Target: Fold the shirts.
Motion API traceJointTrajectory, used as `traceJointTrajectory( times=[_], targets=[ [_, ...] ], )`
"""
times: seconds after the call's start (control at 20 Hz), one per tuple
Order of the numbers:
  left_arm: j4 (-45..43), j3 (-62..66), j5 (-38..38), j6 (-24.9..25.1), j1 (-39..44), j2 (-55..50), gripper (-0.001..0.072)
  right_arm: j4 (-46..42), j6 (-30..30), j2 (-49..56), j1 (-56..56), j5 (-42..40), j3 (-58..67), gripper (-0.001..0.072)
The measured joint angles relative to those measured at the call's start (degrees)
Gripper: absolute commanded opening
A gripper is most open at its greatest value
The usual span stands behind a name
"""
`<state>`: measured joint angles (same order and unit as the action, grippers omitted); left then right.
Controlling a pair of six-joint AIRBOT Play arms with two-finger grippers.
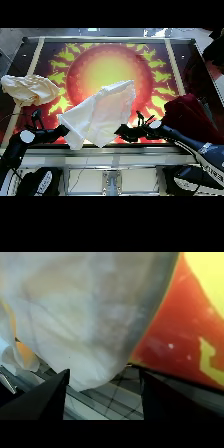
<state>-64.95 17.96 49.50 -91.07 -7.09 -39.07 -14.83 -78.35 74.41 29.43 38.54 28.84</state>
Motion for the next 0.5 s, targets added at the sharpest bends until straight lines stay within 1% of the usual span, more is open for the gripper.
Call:
traceJointTrajectory(
  times=[0.1,0.3,0.35,0.4,0.5],
  targets=[
    [0.81,-0.02,-0.59,0.0,0.68,-0.02,0.0485,3.85,0.5,0.98,2.38,-1.99,0.02,0.0487],
    [1.57,-0.02,-2.82,0.11,3.98,-0.15,0.0485,8.37,0.9,1.77,5.01,-6.1,0.59,0.0474],
    [1.18,-0.02,-3.19,0.11,4.63,-0.37,0.0485,9.07,1.01,1.86,5.25,-6.95,0.83,0.0469],
    [0.2,-0.02,-3.43,0.13,5.09,-0.74,0.0485,9.7,1.03,1.92,5.49,-7.63,0.98,0.0444],
    [-2.34,-0.02,-3.63,-0.13,5.66,-1.7,0.0485,10.43,1.09,2.01,5.75,-8.5,1.2,0.0438]
  ],
)
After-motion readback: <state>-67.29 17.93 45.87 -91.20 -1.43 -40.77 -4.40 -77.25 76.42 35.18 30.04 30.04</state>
